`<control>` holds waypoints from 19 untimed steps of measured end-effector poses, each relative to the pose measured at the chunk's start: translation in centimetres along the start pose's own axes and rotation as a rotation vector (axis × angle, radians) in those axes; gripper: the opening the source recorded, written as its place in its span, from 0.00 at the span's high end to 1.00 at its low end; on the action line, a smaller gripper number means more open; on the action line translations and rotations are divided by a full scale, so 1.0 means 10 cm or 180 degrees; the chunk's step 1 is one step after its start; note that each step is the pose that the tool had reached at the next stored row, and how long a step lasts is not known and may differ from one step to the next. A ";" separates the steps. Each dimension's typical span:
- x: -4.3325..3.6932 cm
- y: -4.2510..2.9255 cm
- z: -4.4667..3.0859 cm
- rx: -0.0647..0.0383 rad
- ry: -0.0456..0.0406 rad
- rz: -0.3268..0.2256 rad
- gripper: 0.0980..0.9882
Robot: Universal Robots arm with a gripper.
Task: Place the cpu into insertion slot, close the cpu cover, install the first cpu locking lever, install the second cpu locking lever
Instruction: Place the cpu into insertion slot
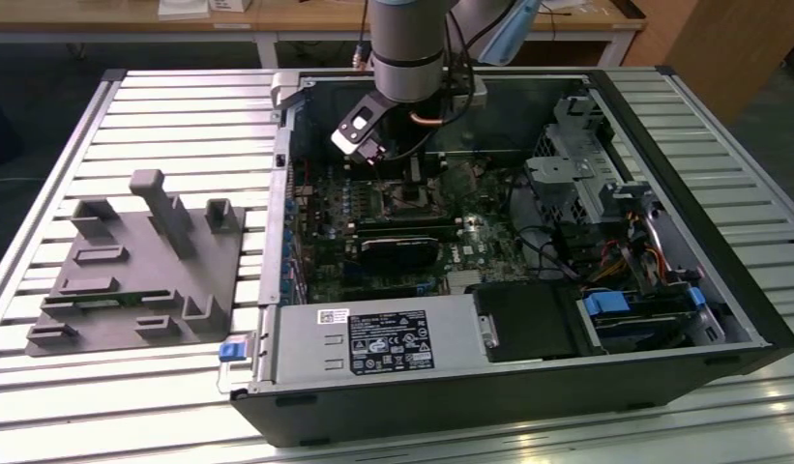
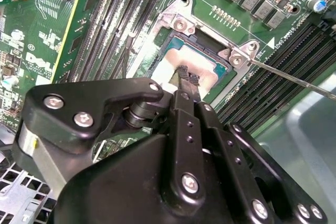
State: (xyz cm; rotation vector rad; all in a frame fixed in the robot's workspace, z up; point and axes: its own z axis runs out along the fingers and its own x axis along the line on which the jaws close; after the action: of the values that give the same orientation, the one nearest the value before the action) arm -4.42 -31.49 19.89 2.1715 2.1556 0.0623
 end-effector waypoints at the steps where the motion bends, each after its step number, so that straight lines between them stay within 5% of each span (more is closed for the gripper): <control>1: 0.000 0.000 0.001 0.0000 0.0001 0.0000 0.99; 8: 0.000 0.004 -0.041 -0.0001 0.0002 0.0000 0.99; 19: -0.009 0.029 -0.338 -0.0003 0.0002 0.0000 0.99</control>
State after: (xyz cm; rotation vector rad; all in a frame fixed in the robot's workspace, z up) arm -4.42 -31.48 23.28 2.1712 2.1553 0.0640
